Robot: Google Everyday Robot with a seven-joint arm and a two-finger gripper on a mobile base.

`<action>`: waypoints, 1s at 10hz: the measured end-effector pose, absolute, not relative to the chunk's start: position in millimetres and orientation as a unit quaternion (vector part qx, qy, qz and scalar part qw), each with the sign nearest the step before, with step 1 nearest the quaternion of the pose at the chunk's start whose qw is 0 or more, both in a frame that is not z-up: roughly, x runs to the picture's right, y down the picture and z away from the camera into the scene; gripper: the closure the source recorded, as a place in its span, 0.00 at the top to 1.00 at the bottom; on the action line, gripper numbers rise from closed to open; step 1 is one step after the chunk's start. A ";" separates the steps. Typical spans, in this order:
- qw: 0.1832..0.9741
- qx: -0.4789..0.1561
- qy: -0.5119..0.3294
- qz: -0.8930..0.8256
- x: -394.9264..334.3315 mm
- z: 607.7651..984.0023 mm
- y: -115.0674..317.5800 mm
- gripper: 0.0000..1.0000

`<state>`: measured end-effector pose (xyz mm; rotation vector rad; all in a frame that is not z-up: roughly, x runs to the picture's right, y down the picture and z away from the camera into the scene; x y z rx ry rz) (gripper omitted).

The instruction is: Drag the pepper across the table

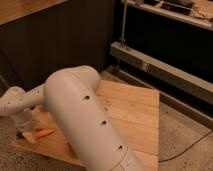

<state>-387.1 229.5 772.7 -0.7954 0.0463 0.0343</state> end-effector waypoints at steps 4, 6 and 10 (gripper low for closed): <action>0.920 -0.391 0.020 0.009 -394.7 775.3 232.1 0.43; 0.919 -0.394 0.017 0.003 -398.6 775.6 234.4 0.43; 0.917 -0.398 0.014 -0.007 -403.9 775.3 237.8 0.43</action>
